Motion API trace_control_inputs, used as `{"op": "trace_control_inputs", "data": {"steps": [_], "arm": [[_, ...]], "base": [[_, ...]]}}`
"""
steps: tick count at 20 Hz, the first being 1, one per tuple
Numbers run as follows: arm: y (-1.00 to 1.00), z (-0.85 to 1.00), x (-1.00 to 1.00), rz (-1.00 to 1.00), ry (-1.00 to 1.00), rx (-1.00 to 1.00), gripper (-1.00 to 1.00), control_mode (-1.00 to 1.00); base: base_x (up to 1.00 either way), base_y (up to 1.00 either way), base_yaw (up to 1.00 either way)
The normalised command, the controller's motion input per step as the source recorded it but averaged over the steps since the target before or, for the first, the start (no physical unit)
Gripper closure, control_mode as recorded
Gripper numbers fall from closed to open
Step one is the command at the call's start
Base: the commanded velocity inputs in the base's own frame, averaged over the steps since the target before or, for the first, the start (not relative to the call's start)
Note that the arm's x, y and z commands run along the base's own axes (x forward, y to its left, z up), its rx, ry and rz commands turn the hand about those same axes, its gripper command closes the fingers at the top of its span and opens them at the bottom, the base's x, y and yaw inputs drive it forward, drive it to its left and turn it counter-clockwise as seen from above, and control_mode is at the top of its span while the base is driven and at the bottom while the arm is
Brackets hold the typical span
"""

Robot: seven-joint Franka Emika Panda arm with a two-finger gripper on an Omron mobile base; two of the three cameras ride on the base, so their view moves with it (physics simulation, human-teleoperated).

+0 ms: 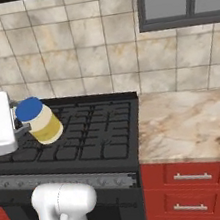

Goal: Collect the turmeric, mayonnaise, and shaker from the cabinet and place them next to the stove.

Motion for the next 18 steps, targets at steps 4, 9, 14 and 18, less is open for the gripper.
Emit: {"op": "trace_control_inputs", "data": {"steps": [4,9,14,18], "arm": [[0.0,0.0,0.0,0.0,0.0,0.0,1.0,1.0],[0.0,0.0,0.0,0.0,0.0,0.0,1.0,1.0],[0.0,0.0,0.0,0.0,0.0,0.0,1.0,1.0],[0.0,0.0,0.0,0.0,0.0,0.0,1.0,1.0]], "base": [[0.31,0.83,0.0],[0.53,0.66,0.0],[0.66,0.43,0.0],[0.44,0.12,0.0]]}}
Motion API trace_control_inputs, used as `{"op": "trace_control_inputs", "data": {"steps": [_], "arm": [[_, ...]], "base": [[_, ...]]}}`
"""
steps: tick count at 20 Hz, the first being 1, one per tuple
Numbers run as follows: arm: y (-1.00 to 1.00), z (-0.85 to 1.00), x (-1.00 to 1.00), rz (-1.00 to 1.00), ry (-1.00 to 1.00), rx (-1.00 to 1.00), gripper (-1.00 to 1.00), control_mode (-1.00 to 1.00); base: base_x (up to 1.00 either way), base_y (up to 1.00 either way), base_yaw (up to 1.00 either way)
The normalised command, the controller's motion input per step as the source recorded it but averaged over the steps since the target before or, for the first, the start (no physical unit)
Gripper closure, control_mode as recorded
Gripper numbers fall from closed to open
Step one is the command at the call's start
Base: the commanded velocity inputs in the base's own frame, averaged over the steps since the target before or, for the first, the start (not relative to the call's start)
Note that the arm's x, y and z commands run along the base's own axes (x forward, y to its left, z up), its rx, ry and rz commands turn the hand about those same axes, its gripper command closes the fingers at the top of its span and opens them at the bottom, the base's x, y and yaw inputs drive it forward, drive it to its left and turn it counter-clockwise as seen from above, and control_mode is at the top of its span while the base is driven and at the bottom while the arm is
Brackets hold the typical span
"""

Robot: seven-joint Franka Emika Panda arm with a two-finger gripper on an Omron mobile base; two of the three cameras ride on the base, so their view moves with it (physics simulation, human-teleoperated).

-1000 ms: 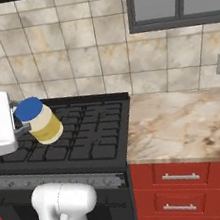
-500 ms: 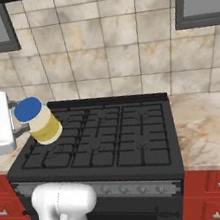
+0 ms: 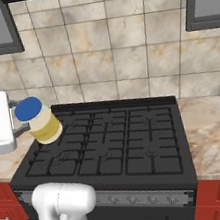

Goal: Collect the turmeric, mayonnaise, and shaker from the cabinet and place them next to the stove.

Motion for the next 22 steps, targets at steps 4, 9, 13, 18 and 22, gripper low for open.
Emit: {"op": "trace_control_inputs", "data": {"steps": [4,9,13,18,22], "arm": [[0.07,-0.18,-0.01,0.0,0.02,0.02,1.0,-1.0],[0.79,-0.66,0.15,0.02,0.18,0.12,1.0,-1.0],[1.0,-0.77,0.31,0.17,0.11,0.07,1.0,-1.0],[1.0,-0.5,0.28,0.26,0.06,0.0,1.0,-1.0],[0.92,-0.38,0.17,0.35,0.0,-0.07,1.0,-1.0]], "base": [[0.0,0.0,0.0],[0.0,0.0,0.0],[0.0,0.0,0.0],[0.0,0.0,0.0],[0.0,0.0,0.0]]}}
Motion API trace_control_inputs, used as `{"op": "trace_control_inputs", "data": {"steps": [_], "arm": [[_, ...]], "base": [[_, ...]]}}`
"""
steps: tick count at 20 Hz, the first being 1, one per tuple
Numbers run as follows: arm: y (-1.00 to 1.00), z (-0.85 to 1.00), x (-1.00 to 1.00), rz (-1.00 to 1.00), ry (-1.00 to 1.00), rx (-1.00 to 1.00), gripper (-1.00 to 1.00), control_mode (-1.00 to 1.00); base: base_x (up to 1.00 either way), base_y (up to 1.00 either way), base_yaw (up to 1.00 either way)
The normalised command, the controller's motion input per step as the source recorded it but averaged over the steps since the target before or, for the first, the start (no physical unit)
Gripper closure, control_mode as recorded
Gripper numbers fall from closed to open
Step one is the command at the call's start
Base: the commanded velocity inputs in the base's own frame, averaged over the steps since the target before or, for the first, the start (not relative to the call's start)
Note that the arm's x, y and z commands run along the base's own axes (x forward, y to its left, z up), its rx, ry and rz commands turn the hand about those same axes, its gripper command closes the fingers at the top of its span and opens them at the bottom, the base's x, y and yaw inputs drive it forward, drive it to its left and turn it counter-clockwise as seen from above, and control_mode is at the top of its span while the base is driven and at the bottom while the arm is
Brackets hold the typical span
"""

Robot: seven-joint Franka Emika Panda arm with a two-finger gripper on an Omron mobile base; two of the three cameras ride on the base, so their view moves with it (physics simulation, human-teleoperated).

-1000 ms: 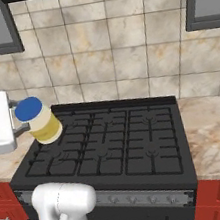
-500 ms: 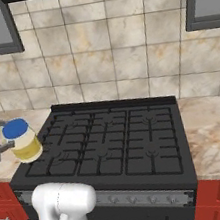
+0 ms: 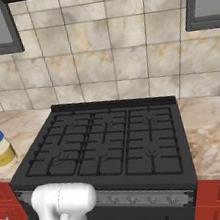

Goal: Collect the turmeric, mayonnaise, and shaker from the cabinet and place them next to the stove.

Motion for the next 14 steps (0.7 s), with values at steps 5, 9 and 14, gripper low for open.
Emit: {"op": "trace_control_inputs", "data": {"steps": [5,9,14], "arm": [[0.82,-0.1,0.42,0.34,0.0,-0.03,1.0,-1.0],[0.78,-0.04,0.72,0.24,0.01,0.0,1.0,-1.0],[0.47,-0.19,0.75,-0.03,0.08,-0.01,1.0,-1.0]], "base": [[0.0,0.0,0.0],[0.0,0.0,0.0],[0.0,0.0,0.0]]}}
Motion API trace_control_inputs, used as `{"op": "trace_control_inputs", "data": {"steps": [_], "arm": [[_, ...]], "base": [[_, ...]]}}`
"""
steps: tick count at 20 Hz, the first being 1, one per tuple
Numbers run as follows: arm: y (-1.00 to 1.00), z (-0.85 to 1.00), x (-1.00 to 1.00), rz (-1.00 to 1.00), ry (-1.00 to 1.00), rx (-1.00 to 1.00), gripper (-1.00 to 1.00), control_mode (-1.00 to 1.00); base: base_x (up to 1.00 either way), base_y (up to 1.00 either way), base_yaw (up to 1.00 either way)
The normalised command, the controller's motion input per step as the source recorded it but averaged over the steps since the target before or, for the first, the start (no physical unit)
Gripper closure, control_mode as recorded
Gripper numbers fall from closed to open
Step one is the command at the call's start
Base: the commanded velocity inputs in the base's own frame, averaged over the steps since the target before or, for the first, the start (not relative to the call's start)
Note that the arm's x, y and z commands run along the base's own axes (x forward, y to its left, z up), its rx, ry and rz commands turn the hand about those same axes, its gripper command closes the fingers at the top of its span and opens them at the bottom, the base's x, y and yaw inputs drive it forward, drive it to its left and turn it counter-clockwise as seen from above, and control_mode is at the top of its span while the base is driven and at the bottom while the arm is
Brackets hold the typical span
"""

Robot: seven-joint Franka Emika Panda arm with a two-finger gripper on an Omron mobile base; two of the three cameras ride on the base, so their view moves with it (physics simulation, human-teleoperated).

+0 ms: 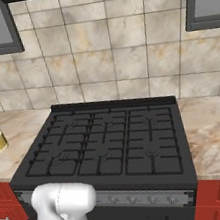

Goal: Collect the turmeric, mayonnaise, and shaker from the cabinet and place them next to the stove.

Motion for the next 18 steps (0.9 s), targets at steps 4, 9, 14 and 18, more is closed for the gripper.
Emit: {"op": "trace_control_inputs", "data": {"steps": [4,9,14,18], "arm": [[0.46,-0.27,0.9,-0.08,0.06,-0.03,1.0,-1.0],[0.58,-0.34,0.87,-0.08,0.07,0.0,1.0,-1.0],[0.61,-0.5,0.53,-0.03,0.03,0.03,1.0,-1.0],[0.52,-0.5,0.41,-0.03,0.0,0.08,1.0,-1.0]], "base": [[0.0,0.0,0.0],[0.0,0.0,0.0],[0.0,0.0,0.0],[0.0,0.0,0.0]]}}
